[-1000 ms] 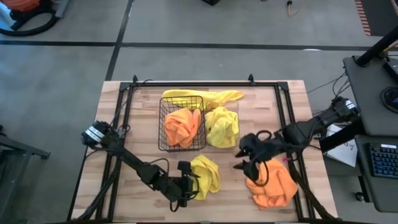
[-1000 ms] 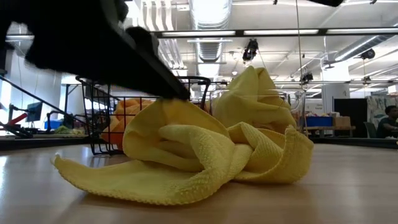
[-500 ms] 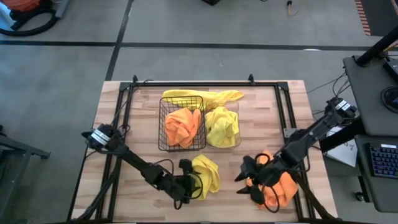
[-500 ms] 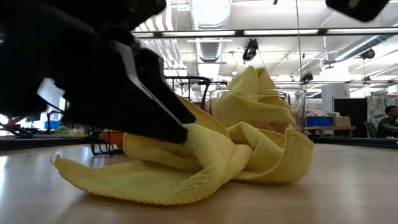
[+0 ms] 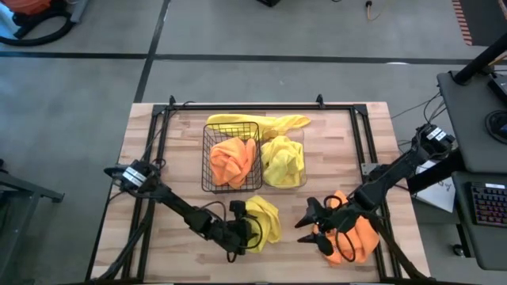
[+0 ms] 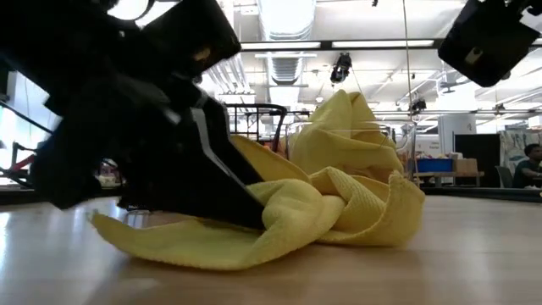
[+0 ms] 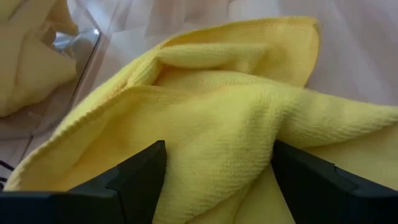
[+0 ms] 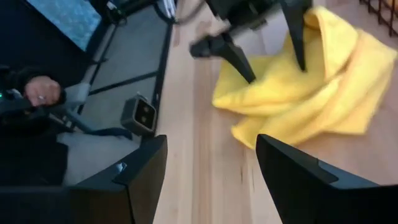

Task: Sort microfiber towel by color & place in baskets
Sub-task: Put the yellow microfiber towel into the transparent bin

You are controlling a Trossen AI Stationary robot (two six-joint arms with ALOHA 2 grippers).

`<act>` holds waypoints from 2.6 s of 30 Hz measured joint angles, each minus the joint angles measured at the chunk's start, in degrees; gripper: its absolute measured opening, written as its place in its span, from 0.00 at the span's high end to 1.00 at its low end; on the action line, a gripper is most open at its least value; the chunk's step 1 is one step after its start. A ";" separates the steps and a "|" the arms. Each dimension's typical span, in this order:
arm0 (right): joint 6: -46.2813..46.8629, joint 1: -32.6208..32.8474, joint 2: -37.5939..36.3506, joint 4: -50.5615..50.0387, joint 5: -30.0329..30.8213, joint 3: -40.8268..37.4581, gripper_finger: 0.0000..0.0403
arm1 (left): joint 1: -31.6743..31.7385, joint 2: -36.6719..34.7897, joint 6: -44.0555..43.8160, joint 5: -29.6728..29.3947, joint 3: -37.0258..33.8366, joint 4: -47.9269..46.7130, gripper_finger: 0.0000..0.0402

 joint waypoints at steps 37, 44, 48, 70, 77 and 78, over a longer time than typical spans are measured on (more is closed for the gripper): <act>-26.44 -1.72 10.53 15.06 20.87 6.84 0.34 | -2.36 -19.20 2.71 0.11 0.00 -1.25 0.99; -34.80 -6.06 15.84 13.93 16.67 13.60 0.28 | -0.49 -20.74 5.00 0.09 0.10 -0.95 0.99; -39.19 -9.29 18.37 10.46 12.29 17.96 0.34 | 1.11 -22.40 7.08 0.02 0.71 -1.61 1.00; -40.50 -21.61 6.65 -26.79 8.82 27.63 0.94 | 3.62 -35.16 8.37 -2.81 2.56 -12.24 0.57; -40.23 -39.13 0.53 -27.69 8.60 21.64 0.94 | 4.26 -43.51 8.39 -7.01 2.55 -21.69 0.46; -40.20 -41.74 0.28 -26.91 7.59 19.98 0.94 | 4.26 -44.46 8.31 -8.10 2.47 -23.29 0.46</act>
